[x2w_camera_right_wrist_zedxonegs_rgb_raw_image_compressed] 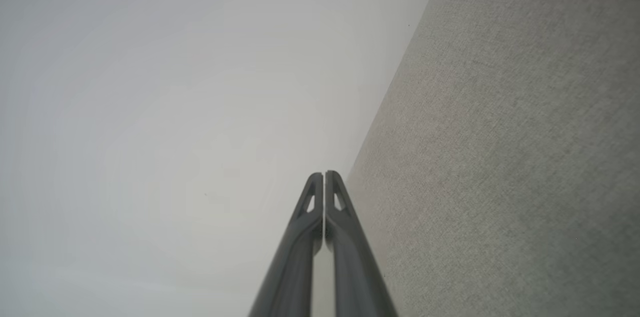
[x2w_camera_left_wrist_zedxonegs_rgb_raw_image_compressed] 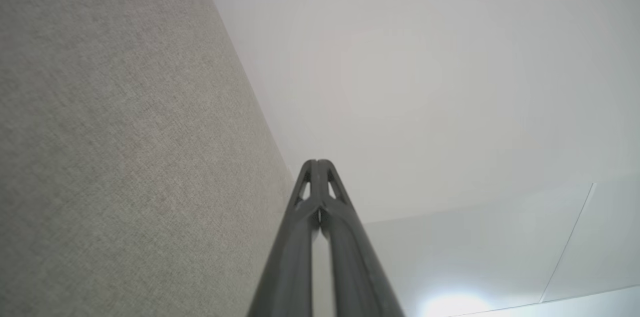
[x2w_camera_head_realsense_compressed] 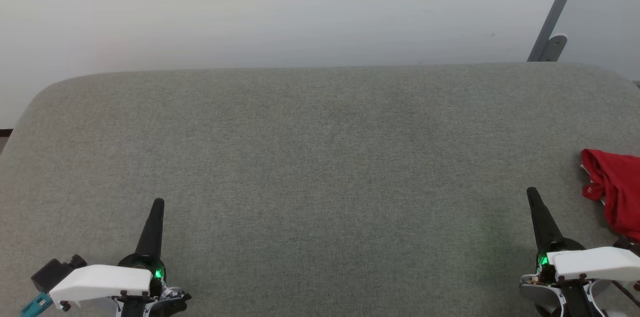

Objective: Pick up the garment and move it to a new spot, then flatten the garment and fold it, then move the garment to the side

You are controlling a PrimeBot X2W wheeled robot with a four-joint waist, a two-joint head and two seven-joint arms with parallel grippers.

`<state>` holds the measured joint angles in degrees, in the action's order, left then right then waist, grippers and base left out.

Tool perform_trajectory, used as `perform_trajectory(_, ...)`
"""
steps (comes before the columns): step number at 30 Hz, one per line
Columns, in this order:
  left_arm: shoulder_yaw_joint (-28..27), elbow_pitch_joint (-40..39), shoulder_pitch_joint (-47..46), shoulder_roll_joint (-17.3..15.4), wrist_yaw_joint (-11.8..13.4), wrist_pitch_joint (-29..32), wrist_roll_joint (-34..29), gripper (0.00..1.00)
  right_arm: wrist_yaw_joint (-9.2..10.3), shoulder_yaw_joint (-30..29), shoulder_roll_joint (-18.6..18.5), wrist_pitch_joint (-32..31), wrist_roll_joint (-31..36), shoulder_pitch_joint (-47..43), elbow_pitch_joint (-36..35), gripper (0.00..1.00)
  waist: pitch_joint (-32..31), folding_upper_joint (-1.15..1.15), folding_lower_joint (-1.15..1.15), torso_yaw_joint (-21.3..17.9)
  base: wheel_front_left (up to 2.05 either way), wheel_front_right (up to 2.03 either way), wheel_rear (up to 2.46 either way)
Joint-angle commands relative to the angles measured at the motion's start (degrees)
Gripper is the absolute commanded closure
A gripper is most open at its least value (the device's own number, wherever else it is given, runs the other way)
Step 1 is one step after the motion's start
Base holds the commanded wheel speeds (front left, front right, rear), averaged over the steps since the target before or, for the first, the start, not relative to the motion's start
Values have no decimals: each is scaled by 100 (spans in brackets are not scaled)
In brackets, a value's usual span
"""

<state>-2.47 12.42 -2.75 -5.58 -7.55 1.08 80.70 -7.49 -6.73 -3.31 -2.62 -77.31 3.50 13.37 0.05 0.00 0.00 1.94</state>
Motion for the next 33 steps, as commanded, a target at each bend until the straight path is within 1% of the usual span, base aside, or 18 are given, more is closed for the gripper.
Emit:
perform_trajectory(1, -47, -11, -119, -1, 9, 50, 109, 100, -1, 5, 17, -48, -139, 100, -13, 100, 1, 0, 0, -8, 0, 0, 0)
perform_trajectory(33, -271, 158, -369, 163, 11, 430, 1249, 100, 0, 21, 47, -399, -1459, 306, 72, 100, 12, 0, 0, -181, 0, 0, 0)
